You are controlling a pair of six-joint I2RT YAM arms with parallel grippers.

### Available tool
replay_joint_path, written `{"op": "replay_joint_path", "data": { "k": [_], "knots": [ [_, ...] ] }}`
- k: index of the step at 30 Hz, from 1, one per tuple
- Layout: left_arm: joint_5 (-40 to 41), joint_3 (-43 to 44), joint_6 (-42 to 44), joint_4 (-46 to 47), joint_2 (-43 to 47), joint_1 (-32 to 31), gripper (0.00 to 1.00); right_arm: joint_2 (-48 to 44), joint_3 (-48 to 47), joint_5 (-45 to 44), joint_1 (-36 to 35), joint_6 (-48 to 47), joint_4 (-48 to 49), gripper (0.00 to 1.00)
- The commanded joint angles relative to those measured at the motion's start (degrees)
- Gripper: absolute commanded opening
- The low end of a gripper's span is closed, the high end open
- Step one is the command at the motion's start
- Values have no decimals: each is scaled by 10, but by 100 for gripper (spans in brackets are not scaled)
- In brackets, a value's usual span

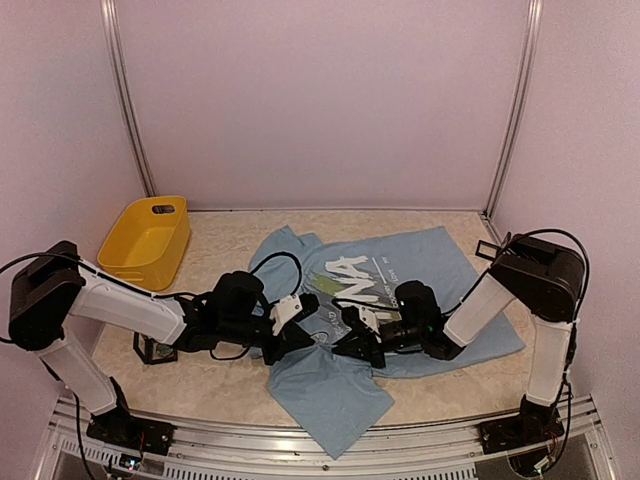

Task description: Pin the brooch onto the clothing

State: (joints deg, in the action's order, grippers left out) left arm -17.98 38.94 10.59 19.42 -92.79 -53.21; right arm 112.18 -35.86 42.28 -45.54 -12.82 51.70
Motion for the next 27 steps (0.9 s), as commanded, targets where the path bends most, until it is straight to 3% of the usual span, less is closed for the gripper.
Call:
{"op": "replay_joint_path", "data": {
  "k": [1, 16, 17, 20, 25, 27],
  "knots": [
    [-14, 12, 8, -11, 24, -5, 0, 14, -31, -8, 17, 0, -60, 0],
    [-23, 8, 9, -18, 35, -3, 0, 16, -51, -18, 38, -2, -133, 0],
    [-21, 9, 10, -20, 33, -3, 0, 11, -55, -11, 38, -2, -138, 3],
    [-19, 11, 9, -22, 29, -3, 0, -13, -58, 32, 38, 11, -127, 27],
    [-15, 9, 9, -19, 26, -4, 0, -32, -50, 84, 30, 63, -41, 60],
    [-15, 8, 9, -18, 25, -4, 0, -20, -53, 89, 17, 73, -21, 64]
  ]
}}
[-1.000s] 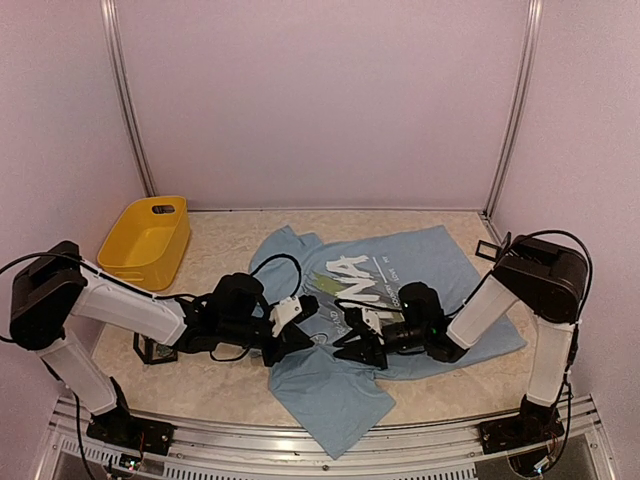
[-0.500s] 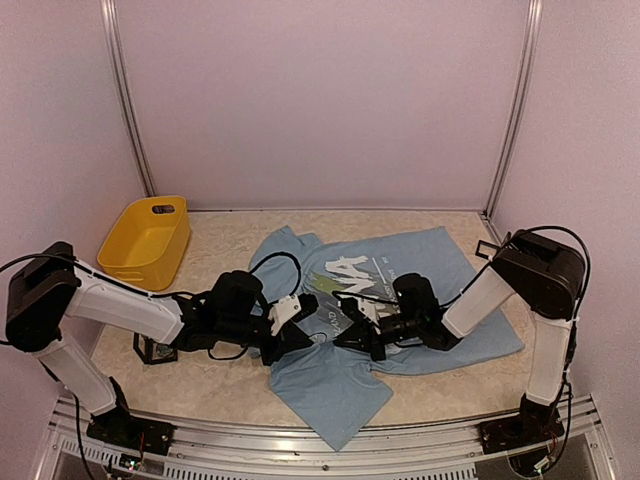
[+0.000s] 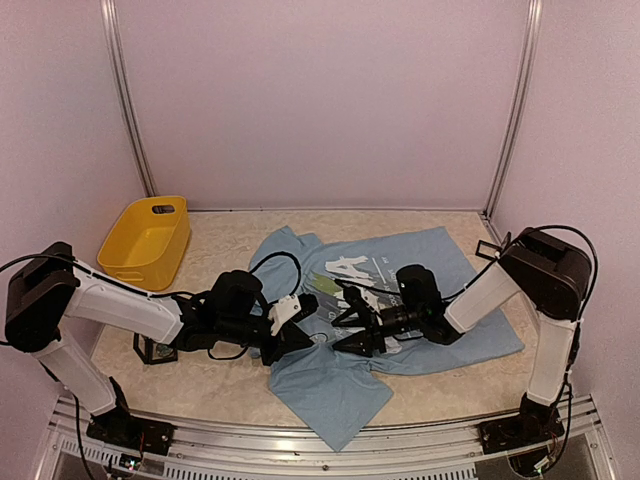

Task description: Pin the brooch onto the clothing

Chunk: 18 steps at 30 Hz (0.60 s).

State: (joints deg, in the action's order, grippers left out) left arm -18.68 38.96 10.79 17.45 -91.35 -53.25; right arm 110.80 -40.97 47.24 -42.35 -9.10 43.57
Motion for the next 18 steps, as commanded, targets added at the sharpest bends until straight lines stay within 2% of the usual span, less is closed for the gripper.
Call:
{"op": "replay_joint_path", "data": {
  "k": [1, 6, 12, 18],
  "knots": [
    [-8, 8, 7, 1, 10, -4, 0, -1, -5, 38, -21, 33, 61, 65],
    [-5, 7, 8, 0, 15, -4, 0, 23, -14, 40, -39, 43, 93, 62],
    [-12, 7, 7, 1, 12, -4, 0, 43, -36, 35, -46, 63, 101, 52],
    [-12, 7, 9, 2, 12, -4, 0, 54, -47, 21, -48, 49, 89, 29]
  ]
}}
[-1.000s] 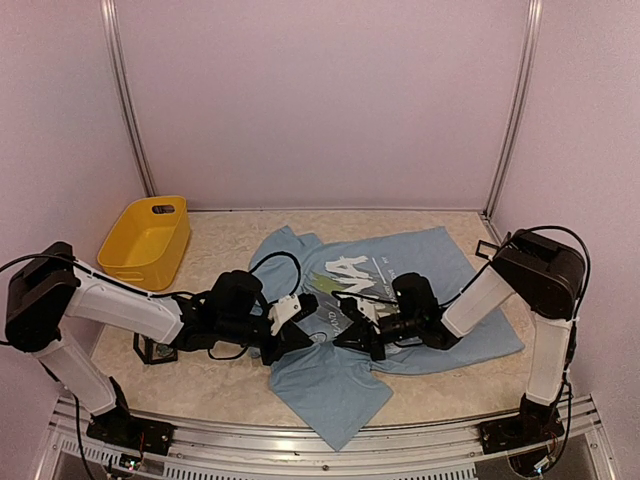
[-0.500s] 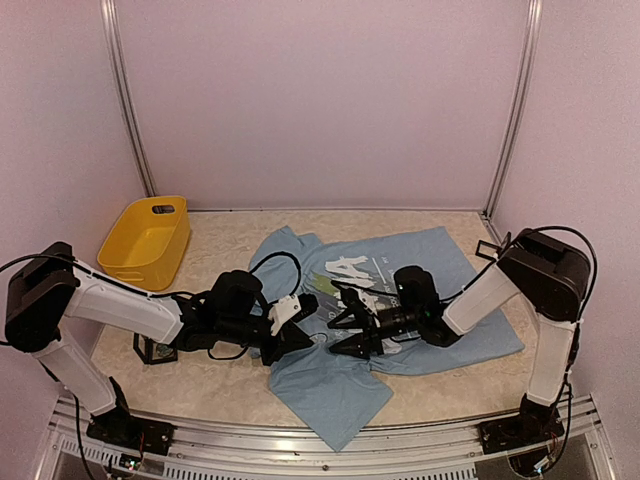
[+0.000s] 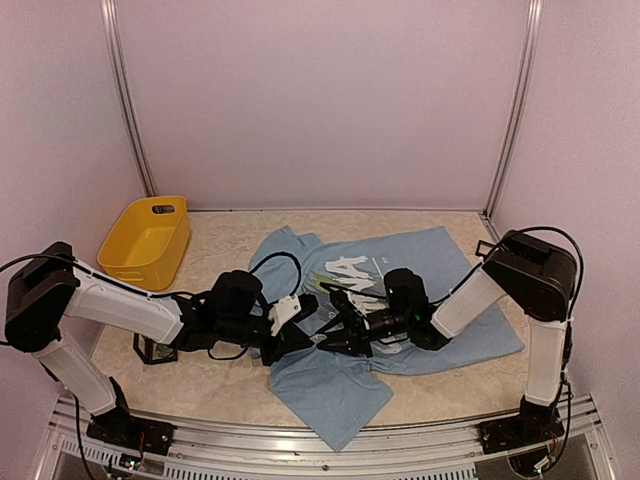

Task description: Pin the brooch onto the clothing

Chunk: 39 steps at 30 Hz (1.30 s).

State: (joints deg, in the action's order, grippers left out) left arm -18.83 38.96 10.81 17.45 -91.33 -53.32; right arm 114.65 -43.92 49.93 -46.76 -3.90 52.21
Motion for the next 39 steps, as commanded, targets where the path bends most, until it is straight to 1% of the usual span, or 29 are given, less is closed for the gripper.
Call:
{"op": "replay_joint_path", "data": {
  "k": [1, 4, 9, 14, 15, 17, 21, 26, 28, 33, 39],
  "knots": [
    [-11, 7, 9, 2, 11, -3, 0, 16, -20, -6, -3, -5, 1, 27],
    [-14, 6, 10, 0, 12, -4, 0, 16, -23, -14, -4, -4, -2, 23],
    [-16, 6, 11, 0, 13, -4, 0, 18, -34, -34, -3, 14, -16, 23],
    [-20, 5, 11, 1, 12, -4, 0, 16, -37, -78, -1, 37, -17, 24],
    [-21, 5, 11, 0, 12, -4, 0, 16, -38, -84, 1, 62, -15, 24],
    [-20, 5, 11, -1, 11, -4, 0, 17, -35, -88, 6, 84, -9, 23],
    [-20, 5, 13, -2, 11, -4, 0, 17, -27, -98, 15, 113, 8, 20],
    [-18, 5, 14, -5, 8, -3, 0, 15, -22, -106, 20, 139, 25, 14],
    [-17, 5, 13, -6, 7, -2, 0, 15, -15, -104, 23, 149, 40, 13],
    [-6, 0, 15, -7, 8, 1, 0, 8, 1, -102, 28, 155, 51, 13],
    [3, -2, 16, -10, 9, 5, 0, -2, 7, -90, 28, 142, 44, 16]
  ]
}}
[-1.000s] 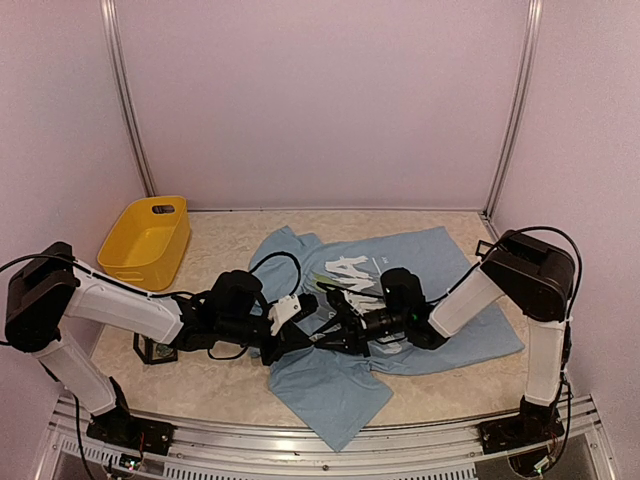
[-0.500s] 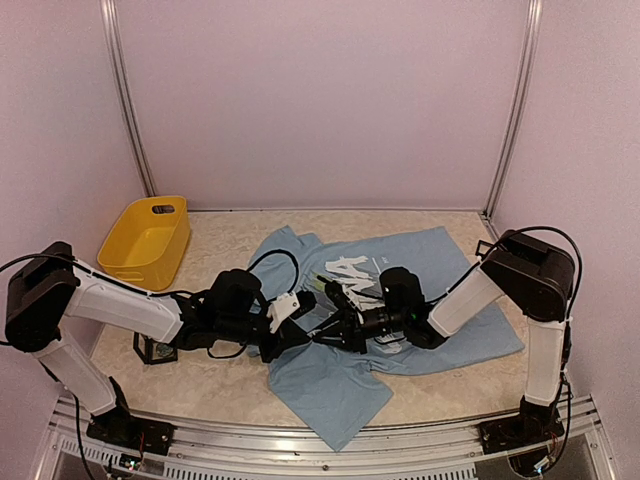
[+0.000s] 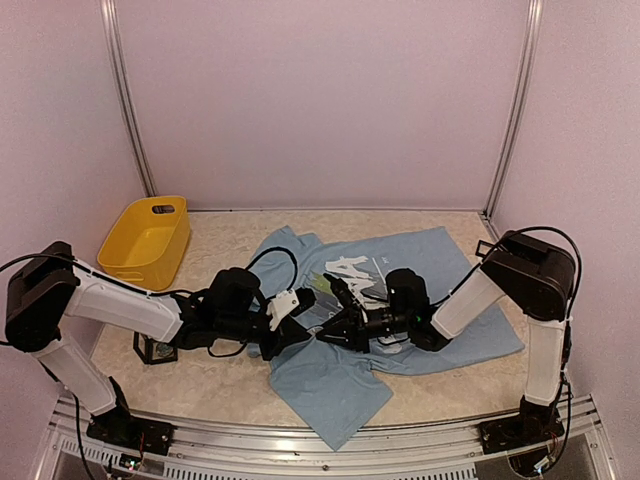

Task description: Pin the brooch onto the clothing

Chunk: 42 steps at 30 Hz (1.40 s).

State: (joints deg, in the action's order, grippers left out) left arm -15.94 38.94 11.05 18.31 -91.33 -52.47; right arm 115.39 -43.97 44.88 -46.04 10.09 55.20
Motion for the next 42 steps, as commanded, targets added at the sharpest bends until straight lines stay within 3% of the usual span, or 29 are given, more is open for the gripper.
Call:
{"op": "replay_joint_path", "data": {
  "k": [1, 11, 18, 21, 25, 27, 31, 34, 36, 38, 42],
  "knots": [
    [-25, -2, 13, -19, 9, -4, 0, -13, 10, -41, 20, 1, 19, 16],
    [18, -5, 13, -11, 10, -5, 0, -29, 16, 1, 21, -46, -7, 37],
    [339, 8, 111, -31, -7, -94, 0, -91, 32, -51, 27, -103, -72, 40],
    [399, 24, 143, -61, -15, -134, 16, -125, 49, -92, 28, -128, -89, 42],
    [382, 54, 145, -149, -11, -173, 55, -162, 76, -135, 27, -131, -93, 43],
    [374, 78, 124, -201, -12, -189, 61, -182, 87, -157, 28, -129, -102, 44],
    [323, 132, 77, -309, -6, -211, 63, -226, 102, -222, 28, -107, -135, 45],
    [286, 154, 24, -336, 17, -203, 61, -242, 71, -347, 31, -53, -255, 35],
    [291, 140, -31, -290, 57, -165, 61, -232, 24, -428, 42, -12, -365, 22],
    [285, 128, -142, -235, 78, -87, 60, -219, -1, -497, 56, 25, -445, 12],
    [282, 128, -329, -203, 39, 43, 41, -216, 1, -528, 97, 80, -505, 5]
  ]
}}
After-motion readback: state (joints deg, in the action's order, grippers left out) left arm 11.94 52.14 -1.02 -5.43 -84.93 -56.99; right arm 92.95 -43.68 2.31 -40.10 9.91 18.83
